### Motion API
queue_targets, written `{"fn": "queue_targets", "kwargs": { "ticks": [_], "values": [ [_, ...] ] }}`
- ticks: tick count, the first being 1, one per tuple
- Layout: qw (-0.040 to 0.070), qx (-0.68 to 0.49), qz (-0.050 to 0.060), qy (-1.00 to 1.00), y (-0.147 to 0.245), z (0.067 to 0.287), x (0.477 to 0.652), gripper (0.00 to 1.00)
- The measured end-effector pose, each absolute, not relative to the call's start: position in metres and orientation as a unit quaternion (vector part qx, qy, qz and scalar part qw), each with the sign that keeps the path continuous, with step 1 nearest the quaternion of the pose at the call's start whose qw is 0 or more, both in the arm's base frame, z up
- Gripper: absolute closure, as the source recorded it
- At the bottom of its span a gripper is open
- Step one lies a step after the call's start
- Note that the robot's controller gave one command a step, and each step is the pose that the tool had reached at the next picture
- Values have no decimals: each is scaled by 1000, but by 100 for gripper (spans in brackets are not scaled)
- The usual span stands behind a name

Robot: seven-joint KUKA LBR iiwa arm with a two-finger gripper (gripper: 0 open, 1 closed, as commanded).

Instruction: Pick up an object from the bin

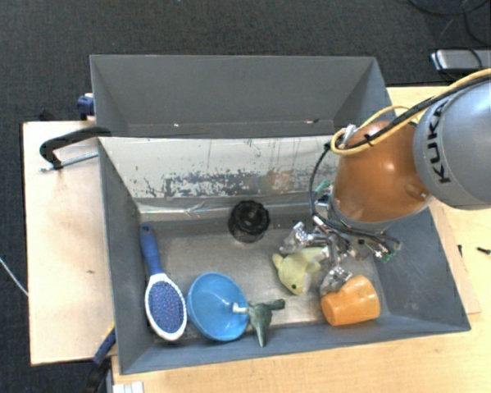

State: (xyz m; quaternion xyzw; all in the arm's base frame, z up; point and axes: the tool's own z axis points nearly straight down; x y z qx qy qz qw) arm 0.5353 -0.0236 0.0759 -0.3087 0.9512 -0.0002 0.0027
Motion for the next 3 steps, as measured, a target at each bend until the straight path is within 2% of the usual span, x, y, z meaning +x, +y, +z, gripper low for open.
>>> {"fn": "queue_targets", "kwargs": {
  "ticks": [1,2,3],
  "values": [
    [2,-309,0,951,-23,77,535,100],
    [7,-320,-2,947,-32,196,547,100],
    [5,-476,-2,879,-5,283,544,100]
  ]
}}
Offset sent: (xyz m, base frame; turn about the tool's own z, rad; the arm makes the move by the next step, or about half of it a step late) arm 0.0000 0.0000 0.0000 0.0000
